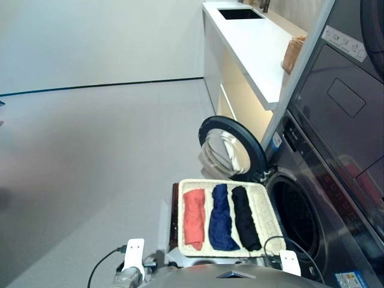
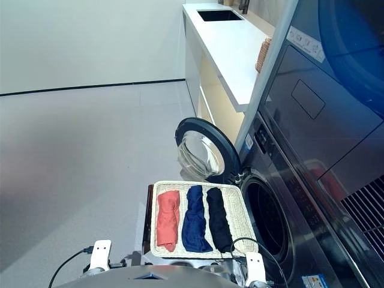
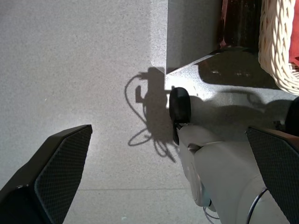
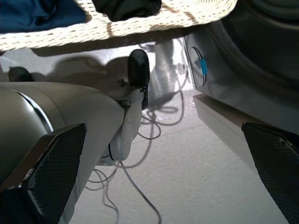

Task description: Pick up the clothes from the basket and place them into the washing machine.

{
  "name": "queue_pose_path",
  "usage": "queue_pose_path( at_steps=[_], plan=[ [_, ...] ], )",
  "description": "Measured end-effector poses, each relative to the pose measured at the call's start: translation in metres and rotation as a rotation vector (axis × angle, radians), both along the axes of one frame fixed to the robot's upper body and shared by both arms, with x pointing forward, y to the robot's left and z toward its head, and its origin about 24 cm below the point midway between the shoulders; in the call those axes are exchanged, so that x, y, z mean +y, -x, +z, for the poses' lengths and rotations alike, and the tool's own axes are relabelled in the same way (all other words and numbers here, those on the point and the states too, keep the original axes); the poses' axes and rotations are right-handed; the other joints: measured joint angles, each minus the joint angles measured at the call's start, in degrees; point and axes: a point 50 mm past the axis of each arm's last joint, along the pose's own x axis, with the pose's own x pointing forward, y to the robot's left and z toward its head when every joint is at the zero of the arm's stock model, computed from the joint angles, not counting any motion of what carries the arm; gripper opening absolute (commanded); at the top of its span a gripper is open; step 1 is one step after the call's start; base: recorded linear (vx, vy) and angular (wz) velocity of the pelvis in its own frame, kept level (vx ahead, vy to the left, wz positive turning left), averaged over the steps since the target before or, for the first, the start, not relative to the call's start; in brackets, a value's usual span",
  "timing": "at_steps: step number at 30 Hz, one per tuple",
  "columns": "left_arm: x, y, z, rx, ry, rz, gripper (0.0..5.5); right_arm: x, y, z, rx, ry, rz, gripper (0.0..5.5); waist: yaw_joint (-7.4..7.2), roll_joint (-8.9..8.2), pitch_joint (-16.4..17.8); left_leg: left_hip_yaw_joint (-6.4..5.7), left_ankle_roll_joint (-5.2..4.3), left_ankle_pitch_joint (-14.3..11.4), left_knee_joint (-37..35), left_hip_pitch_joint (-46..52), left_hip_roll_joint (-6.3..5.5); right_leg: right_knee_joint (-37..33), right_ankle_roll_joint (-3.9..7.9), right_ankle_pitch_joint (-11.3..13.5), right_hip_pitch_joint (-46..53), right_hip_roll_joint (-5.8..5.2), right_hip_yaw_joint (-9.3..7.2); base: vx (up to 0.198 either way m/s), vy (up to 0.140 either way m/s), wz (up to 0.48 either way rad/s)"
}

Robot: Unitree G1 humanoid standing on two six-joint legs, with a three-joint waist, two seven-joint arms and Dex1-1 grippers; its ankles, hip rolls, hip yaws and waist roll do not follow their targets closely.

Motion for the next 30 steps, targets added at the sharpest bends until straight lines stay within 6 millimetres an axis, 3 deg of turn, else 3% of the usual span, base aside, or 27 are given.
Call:
queue_pose_path(
  at_steps=[8,11,15,21,26,30],
  plan=[
    [-0.002,-0.003,0.001,-0.026,0.016,0.014,5.50,-0.001,-0.007,0.001,-0.032,0.019,-0.019,5.50,-0.08,0.35,0.84,-0.04,0.01,0.01,0.00,0.00,-0.01,0.00,-0.07,0.02,-0.01,-0.01,-0.01,0.000,0.000,0.000],
    [-0.009,-0.019,0.005,-0.105,0.037,0.059,5.50,0.002,-0.030,0.007,-0.145,0.050,-0.014,5.50,-0.14,0.58,1.31,-0.03,0.03,0.04,0.00,0.00,0.00,0.01,-0.07,0.03,-0.04,0.01,0.01,0.000,0.000,0.000],
    [-0.028,-0.058,0.020,-0.272,0.093,0.049,5.50,0.014,-0.071,0.020,-0.301,0.061,0.044,5.50,-0.03,0.85,1.84,-0.06,0.04,0.11,0.00,-0.03,-0.03,0.03,-0.12,0.07,0.00,0.05,-0.08,0.000,0.000,0.000],
    [-0.057,-0.112,0.057,-0.523,0.177,0.045,5.50,0.051,-0.137,0.071,-0.684,-0.029,0.101,5.50,-0.39,0.79,3.26,-0.18,-0.17,0.88,0.04,-0.92,0.02,0.32,-0.34,0.64,-0.98,0.41,-0.18,0.000,0.000,0.000],
    [-0.071,-0.138,0.079,-0.638,0.185,0.002,5.50,0.073,-0.160,0.109,-0.883,-0.095,0.182,5.50,-0.43,0.77,5.31,-0.17,-0.21,0.99,0.03,-1.93,0.05,0.33,-0.33,0.76,-1.85,0.48,-0.13,-0.040,-0.010,-0.005],
    [-0.091,-0.173,0.111,-0.778,0.200,-0.070,5.50,0.085,-0.189,0.147,-1.055,-0.109,0.276,5.50,-0.51,0.59,9.68,-0.35,-0.20,2.65,0.50,-5.46,0.28,1.27,-0.59,1.73,-5.89,0.82,0.03,-0.175,-0.045,0.005]
  ],
)
